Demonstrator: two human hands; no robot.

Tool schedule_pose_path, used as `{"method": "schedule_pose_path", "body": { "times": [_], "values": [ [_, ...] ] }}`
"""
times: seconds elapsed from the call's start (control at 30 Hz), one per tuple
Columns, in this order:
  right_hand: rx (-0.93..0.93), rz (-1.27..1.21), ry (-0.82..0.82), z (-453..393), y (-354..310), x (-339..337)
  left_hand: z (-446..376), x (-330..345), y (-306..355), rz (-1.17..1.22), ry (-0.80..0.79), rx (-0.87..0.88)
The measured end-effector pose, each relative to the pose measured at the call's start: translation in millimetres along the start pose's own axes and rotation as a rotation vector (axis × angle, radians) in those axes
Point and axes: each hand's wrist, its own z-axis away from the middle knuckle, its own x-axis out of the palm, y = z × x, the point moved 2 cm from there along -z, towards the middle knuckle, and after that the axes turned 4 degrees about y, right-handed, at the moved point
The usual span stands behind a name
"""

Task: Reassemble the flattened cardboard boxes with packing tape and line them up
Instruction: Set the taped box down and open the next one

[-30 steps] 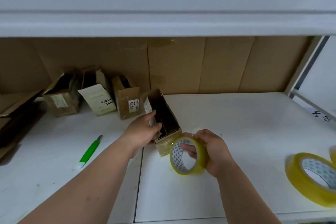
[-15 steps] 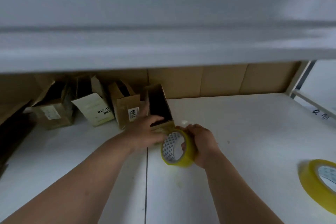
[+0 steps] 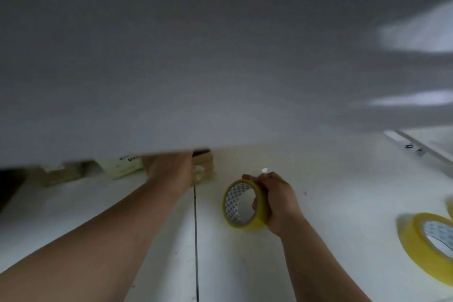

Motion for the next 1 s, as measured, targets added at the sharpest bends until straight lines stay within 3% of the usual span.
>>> {"method": "schedule_pose_path", "body": {
  "times": [0.13,0.53,0.63,1.0],
  "values": [
    [-0.022,0.046,-0.013,6,0,-6,8,10,-2,0.142,0.113,0.015],
    [-0.163,0.303,-0.243,44,9,28,79,-17,-18,0.075,0.229,-0.219],
    [-0.272,0.447,-0.288,53,21,52,102,-25,-41,0.080,0.267,-0.301],
    [-0.369,0.492,-0.529,116,69,195,182,-78,-188,-0.099,0.263,-0.521]
  ]
}}
